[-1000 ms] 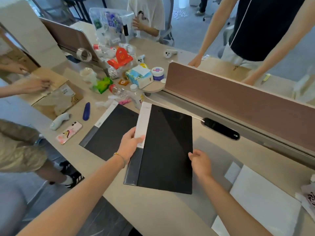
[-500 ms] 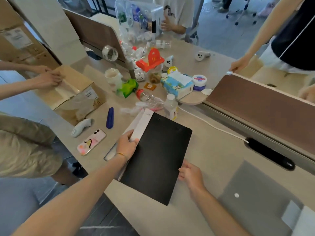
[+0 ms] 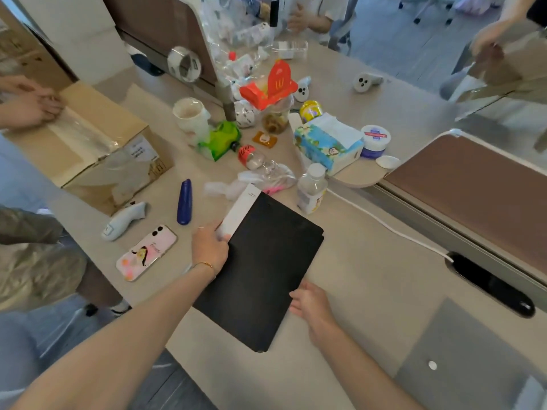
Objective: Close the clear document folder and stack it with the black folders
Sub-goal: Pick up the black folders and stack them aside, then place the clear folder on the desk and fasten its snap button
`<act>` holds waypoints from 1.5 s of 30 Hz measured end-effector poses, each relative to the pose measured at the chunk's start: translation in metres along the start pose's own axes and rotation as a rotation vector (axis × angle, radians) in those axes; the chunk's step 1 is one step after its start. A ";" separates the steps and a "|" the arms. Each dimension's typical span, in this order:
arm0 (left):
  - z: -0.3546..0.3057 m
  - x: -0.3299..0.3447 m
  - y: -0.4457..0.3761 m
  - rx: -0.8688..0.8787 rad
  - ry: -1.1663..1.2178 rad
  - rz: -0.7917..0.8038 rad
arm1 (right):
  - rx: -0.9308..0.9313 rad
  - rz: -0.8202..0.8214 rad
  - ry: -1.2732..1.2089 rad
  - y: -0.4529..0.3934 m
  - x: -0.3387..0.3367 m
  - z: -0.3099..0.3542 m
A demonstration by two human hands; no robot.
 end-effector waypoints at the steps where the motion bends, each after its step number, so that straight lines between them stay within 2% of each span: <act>1: 0.002 0.002 -0.002 0.019 -0.023 0.001 | 0.020 0.001 -0.002 -0.003 0.002 -0.001; 5: -0.002 0.002 -0.002 0.135 -0.041 -0.010 | 0.055 0.022 0.008 -0.002 0.004 0.002; 9: -0.004 0.001 0.000 0.175 -0.069 -0.006 | 0.046 0.022 0.052 -0.008 0.002 -0.001; 12: -0.006 0.001 0.003 0.169 -0.060 -0.016 | -0.018 0.026 0.099 -0.001 -0.006 0.006; 16: -0.029 -0.004 0.020 0.184 -0.037 -0.028 | -0.128 -0.059 0.140 0.008 -0.035 0.021; 24: -0.094 0.018 0.105 0.283 0.072 0.050 | -0.284 -0.218 0.100 0.025 -0.129 0.022; 36: -0.134 0.127 0.284 0.439 0.068 0.347 | -0.291 -0.442 0.058 0.047 -0.327 -0.067; 41: -0.127 0.171 0.338 0.402 0.008 0.462 | -0.254 -0.449 0.128 0.056 -0.385 -0.104; 45: -0.122 0.202 0.375 0.343 -0.050 0.541 | -0.202 -0.437 0.073 0.058 -0.423 -0.134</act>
Point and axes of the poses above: each hand's wrist, its own y-axis away from the middle knuckle, its own x-axis out of the palm, z = x × y, the point moved 5 cm from there along -y, towards the middle knuckle, and after that the axes turned 11 degrees about -z, right-handed, at the moved point
